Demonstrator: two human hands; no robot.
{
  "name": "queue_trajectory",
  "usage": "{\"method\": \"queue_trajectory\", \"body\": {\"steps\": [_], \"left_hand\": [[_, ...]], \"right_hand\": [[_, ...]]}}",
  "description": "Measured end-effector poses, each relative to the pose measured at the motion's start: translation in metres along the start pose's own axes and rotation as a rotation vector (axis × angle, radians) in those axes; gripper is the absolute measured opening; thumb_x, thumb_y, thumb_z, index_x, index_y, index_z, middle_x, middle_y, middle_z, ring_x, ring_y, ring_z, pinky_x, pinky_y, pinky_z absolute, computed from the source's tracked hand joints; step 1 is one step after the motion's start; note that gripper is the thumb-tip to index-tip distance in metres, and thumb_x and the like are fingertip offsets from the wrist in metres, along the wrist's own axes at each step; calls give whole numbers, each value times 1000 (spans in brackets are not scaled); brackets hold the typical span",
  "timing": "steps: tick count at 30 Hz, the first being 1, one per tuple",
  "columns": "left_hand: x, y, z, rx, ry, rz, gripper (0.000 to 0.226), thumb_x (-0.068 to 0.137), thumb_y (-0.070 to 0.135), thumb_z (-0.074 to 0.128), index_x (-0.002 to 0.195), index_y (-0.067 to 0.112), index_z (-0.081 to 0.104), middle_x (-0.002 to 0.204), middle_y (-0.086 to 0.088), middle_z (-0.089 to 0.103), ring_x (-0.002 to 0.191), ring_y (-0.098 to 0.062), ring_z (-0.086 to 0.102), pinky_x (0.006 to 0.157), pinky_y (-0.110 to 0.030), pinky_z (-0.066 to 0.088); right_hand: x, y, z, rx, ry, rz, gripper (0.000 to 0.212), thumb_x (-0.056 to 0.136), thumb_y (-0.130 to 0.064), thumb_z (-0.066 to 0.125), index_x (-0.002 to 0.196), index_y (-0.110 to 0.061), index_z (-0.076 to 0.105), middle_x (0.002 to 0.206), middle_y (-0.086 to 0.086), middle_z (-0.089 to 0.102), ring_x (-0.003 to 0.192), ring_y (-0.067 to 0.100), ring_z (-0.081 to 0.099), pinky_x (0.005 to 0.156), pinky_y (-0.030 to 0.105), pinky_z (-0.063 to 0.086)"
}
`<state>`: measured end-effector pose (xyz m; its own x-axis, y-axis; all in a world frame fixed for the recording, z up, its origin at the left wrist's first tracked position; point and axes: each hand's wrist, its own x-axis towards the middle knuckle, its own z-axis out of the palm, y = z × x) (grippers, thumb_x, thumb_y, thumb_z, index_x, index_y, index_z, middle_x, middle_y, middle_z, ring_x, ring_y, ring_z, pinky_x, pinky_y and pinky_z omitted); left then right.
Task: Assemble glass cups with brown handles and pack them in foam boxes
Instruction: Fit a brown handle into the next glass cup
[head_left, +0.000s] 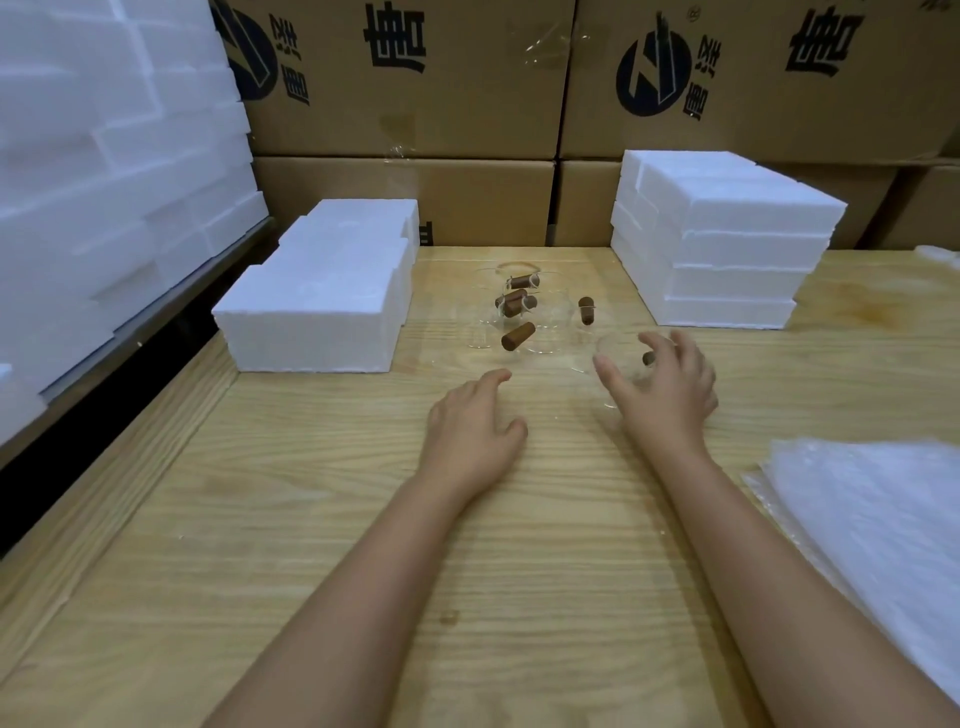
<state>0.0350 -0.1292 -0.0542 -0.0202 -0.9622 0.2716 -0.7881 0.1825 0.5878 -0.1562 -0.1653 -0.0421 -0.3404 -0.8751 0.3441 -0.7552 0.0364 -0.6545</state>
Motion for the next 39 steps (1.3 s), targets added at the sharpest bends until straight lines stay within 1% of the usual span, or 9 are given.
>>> {"method": "queue_trajectory", "body": {"steps": [3,6,12,18,23,27,30,35,39], "left_hand": [[1,5,4,14,20,-46,60,88,38,60,142,22,40,135,-2,54,129,-21,43,110,-36,28],[-2,3,2,-63,-11,-24,71,83,44,66,144,26,33,139,4,51,132,-17,41,111,-35,23],[-15,7,-4,-406,-168,-4,114,63,47,76,152,32,6,147,4,42,135,-11,39,112,-35,32],[-16,1,-5,-469,-157,0,83,66,20,82,138,22,40,113,14,59,103,6,58,83,-5,41],[-15,1,-6,-508,-128,-4,64,61,30,90,114,30,54,109,15,65,101,4,61,88,-12,46],[-16,4,-9,-505,-127,41,65,61,28,91,116,27,57,114,16,65,105,-2,62,95,-22,49],[-17,6,-10,-521,-70,80,66,62,22,90,118,28,56,117,13,64,106,-10,62,96,-31,50],[-18,9,-13,-498,47,188,74,63,24,89,114,57,46,113,27,60,104,-4,60,90,-16,46],[-18,8,-11,-494,85,232,81,63,19,89,115,62,43,116,22,59,115,-4,57,96,-31,51]], "right_hand": [[-2,5,-2,41,-109,-80,47,86,-53,59,122,-23,57,152,-2,32,144,19,10,112,47,13],[-12,-1,-2,47,-71,-162,35,88,-42,61,113,-17,62,138,2,49,138,22,27,108,43,24],[-55,-30,8,10,-44,-287,51,78,-50,67,119,-21,55,118,-4,55,121,18,43,101,34,19],[-69,-37,3,164,-189,-390,61,73,-50,73,122,-20,55,108,-8,51,108,13,46,102,36,28],[-57,-28,-4,448,-152,-119,28,97,-32,48,118,-16,58,113,-4,56,114,16,48,97,33,40],[-46,-18,-6,637,-274,121,28,102,-16,37,86,-21,60,81,-1,66,57,13,56,61,32,44],[-48,-19,-3,723,-263,80,31,103,-15,34,81,-21,56,70,-9,65,46,8,47,53,27,40],[-53,-26,-7,789,-141,-62,30,103,-13,34,83,-25,54,74,-4,61,53,7,47,60,29,43],[-61,-34,-10,805,-87,-79,26,102,-15,36,85,-25,52,77,-2,60,58,9,48,63,28,43]]}}
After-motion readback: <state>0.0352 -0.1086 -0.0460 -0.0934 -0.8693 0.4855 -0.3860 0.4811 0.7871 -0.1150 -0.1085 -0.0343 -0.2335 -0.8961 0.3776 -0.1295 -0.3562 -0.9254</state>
